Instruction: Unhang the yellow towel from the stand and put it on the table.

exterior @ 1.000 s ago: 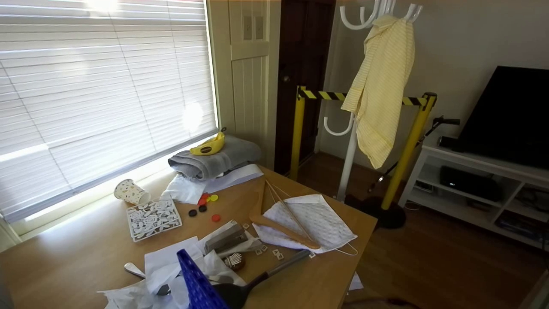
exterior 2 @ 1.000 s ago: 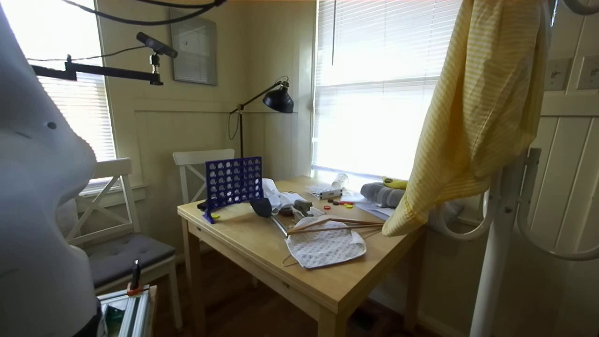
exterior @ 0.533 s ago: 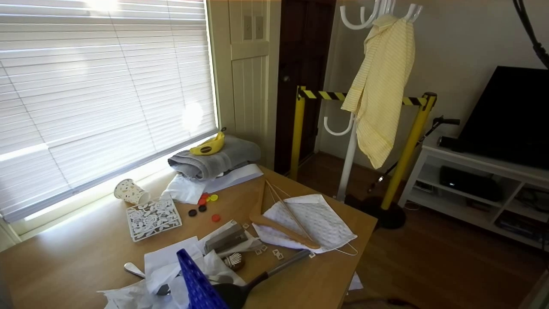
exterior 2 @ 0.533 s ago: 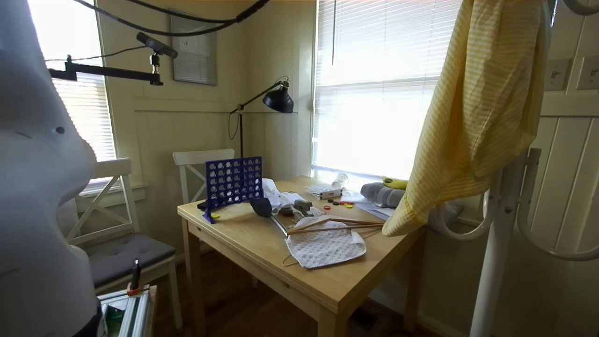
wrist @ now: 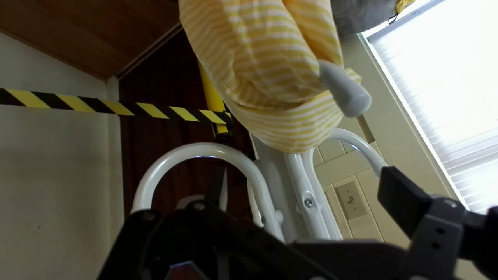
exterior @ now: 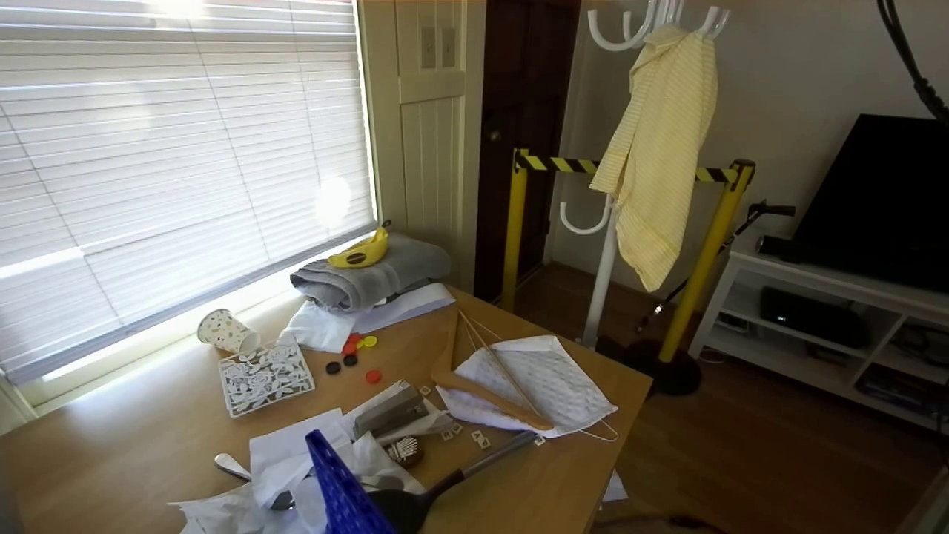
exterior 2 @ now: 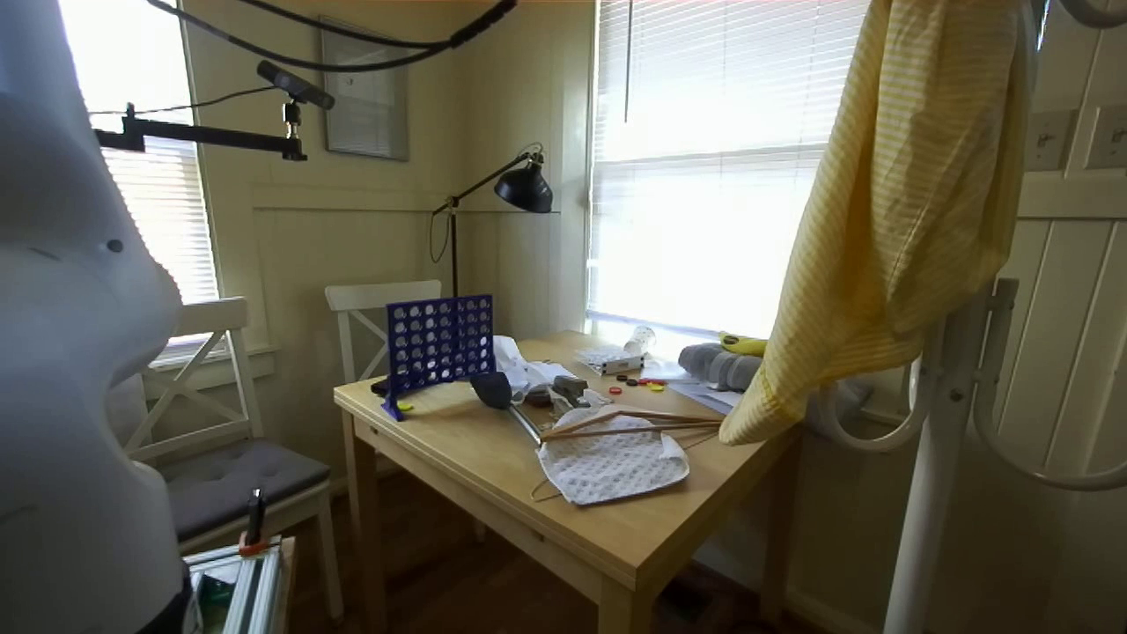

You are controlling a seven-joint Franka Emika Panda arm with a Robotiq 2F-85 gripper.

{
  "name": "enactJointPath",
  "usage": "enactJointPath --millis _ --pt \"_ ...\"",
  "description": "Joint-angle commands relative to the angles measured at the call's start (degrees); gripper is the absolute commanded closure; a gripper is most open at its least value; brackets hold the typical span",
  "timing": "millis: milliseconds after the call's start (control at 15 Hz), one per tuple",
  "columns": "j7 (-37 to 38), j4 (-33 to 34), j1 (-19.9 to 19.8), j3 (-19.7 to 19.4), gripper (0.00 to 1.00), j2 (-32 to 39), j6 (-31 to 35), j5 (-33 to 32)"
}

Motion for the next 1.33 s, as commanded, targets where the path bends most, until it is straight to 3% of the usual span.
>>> enactJointPath --millis 0,333,933,1000,1267 --pt "-0.3 0.9 0.2 0.1 0.00 2.5 3.3 1.3" --pt "-1.0 2.1 0.5 0.7 0.00 6.5 6.0 2.4" --pt "0.2 3.7 1.2 1.0 0.00 7.4 0.3 -1.9" --pt "0.5 4.0 1.1 1.0 0.05 7.4 -0.4 -2.3" --pt "0.6 4.9 1.0 0.7 0.01 7.7 -3.5 -3.1"
